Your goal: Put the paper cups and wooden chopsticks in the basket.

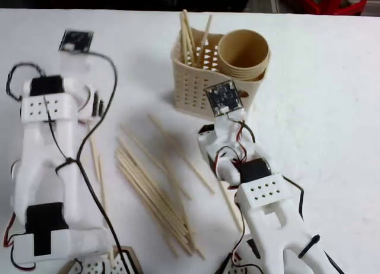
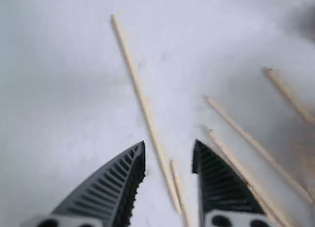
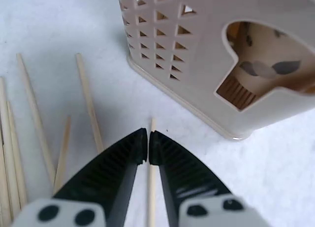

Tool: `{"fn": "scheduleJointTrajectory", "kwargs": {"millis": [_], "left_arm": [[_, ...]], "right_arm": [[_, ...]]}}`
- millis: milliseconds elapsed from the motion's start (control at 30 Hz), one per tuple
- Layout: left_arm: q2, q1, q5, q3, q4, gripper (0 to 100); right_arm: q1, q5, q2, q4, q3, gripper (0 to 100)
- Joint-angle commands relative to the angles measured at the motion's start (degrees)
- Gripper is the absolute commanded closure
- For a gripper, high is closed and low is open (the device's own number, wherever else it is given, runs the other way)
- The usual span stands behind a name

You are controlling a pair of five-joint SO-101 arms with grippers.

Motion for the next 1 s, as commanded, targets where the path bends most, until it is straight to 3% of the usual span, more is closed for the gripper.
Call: {"fn": "scheduleJointTrajectory", "kwargs": {"millis": [0, 167, 367, 500, 767, 967], "left_arm": [[0.0, -4.0, 0.2, 10.7, -14.5, 78], [0.2, -4.2, 0.1, 19.3, -24.3, 80], [12.2, -4.2, 0.3, 14.1, -24.8, 81], [22.3, -4.3, 0.5, 1.4, -16.7, 82], [38.9, -3.8, 0.5, -20.0, -2.5, 98], [43.9, -3.7, 0.5, -30.0, 3.4, 98]], "right_arm": [[0.7, 0.1, -2.1, -1.2, -1.3, 97.8], [0.7, 0.1, -2.0, -1.2, -1.3, 97.8], [0.7, 0.1, -2.0, -1.2, -1.3, 97.8], [0.7, 0.1, -2.0, -1.2, -1.3, 97.8], [0.7, 0.1, -2.1, -1.2, -1.3, 97.8], [0.7, 0.1, -2.2, -1.2, -1.3, 97.8]]}}
